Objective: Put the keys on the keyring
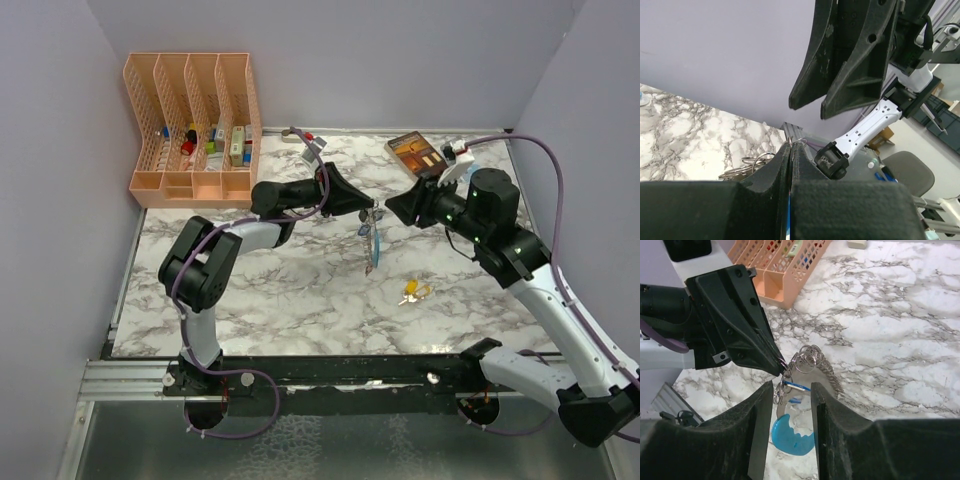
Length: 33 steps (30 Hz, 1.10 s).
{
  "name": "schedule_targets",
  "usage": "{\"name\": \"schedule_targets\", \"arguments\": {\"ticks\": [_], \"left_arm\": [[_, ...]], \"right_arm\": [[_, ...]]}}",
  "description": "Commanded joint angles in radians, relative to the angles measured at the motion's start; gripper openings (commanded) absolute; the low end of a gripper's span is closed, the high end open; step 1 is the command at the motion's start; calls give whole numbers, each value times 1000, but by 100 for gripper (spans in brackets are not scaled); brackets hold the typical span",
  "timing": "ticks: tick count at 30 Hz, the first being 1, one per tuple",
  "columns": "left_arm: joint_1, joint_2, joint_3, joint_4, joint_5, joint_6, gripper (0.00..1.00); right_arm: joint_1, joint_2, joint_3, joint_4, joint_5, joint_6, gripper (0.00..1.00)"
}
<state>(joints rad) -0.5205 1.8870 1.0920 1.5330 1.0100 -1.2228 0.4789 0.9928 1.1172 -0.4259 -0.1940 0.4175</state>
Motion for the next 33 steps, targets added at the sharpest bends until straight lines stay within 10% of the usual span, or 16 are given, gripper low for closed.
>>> {"name": "schedule_targets", "arguments": {"ticks": [1,25,33], "left_arm": [[-17,-4,-20,255,-102,-14,0],[-32,32,15,253,-116,-51,0],[-33,35,19,254,-113,-58,0]], "right_arm": [[3,-6,-44,98,-102,-55,37],[3,47,-28,52,-45,-145,25],[3,53,-22,47,-35,-154,1]]}}
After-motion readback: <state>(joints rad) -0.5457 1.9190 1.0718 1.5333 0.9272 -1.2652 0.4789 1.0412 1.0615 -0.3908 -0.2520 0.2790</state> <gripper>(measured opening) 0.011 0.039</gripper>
